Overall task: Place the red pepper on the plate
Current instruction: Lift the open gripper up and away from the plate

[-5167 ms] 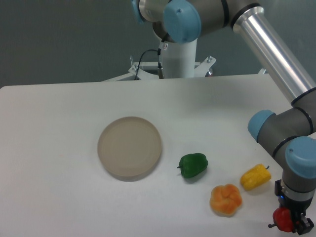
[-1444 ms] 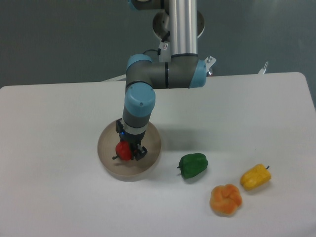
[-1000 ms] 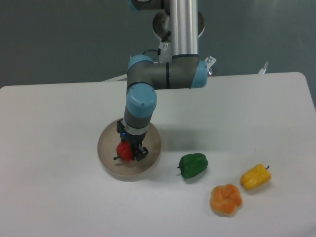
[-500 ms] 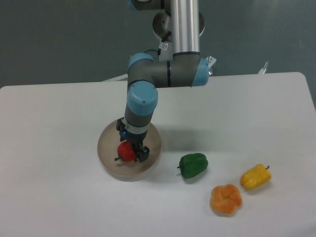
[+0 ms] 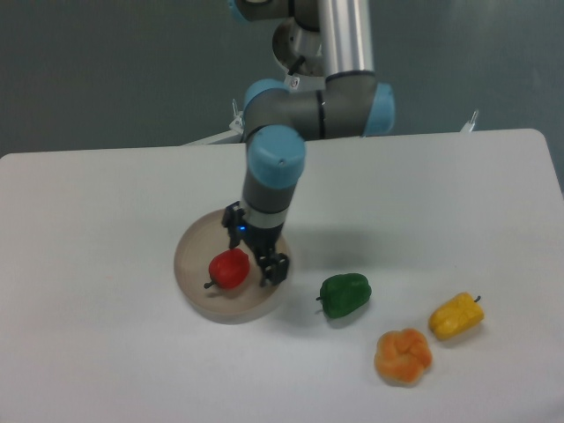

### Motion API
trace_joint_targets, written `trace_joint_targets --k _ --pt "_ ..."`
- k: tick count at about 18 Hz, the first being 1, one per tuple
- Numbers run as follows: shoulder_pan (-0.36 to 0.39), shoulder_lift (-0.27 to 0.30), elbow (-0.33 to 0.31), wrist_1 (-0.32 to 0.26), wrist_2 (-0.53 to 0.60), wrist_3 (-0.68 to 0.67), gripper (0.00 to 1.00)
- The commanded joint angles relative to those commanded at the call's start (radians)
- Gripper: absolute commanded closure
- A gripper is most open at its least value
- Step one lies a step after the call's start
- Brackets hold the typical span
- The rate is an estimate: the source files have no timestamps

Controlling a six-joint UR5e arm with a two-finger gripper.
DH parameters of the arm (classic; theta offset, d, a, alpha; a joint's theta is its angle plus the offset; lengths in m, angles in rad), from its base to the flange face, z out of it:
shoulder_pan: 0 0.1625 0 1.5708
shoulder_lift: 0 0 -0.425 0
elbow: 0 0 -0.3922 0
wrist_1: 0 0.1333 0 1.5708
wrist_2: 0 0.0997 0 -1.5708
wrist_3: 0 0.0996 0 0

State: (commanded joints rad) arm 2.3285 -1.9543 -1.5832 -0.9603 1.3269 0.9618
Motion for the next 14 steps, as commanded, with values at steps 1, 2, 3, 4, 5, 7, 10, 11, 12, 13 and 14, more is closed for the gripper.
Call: trace_joint_targets --k 1,2,3,4,5,7,10,11,12,13,14 --pt "0.015 0.0 0.028 0.0 0.003 0.0 0.0" --pt "0.035 -0.001 0.037 0.0 0.006 0.002 0.0" --pt "0.06 0.002 0.052 0.0 0.011 0.0 0.0" --pt "0.081 0.009 0.069 -0.002 0.012 0.0 0.0" --pt "0.097 0.014 0.078 -0.003 0.014 0.003 0.0" --pt "0.136 0.015 0.083 -0.008 0.015 0.032 0.0" --pt "0.192 -0.001 0.106 -0.006 0.015 0.092 0.0" --pt "0.206 -0.005 0.109 -0.005 0.015 0.122 0.0" --pt "0.218 -0.011 0.111 -0.003 0.014 0.165 0.0" --pt "0.23 -0.018 0.115 -0.002 0.014 0.223 0.0" --pt "0.242 -0.024 0.12 -0.002 0.014 0.292 0.0"
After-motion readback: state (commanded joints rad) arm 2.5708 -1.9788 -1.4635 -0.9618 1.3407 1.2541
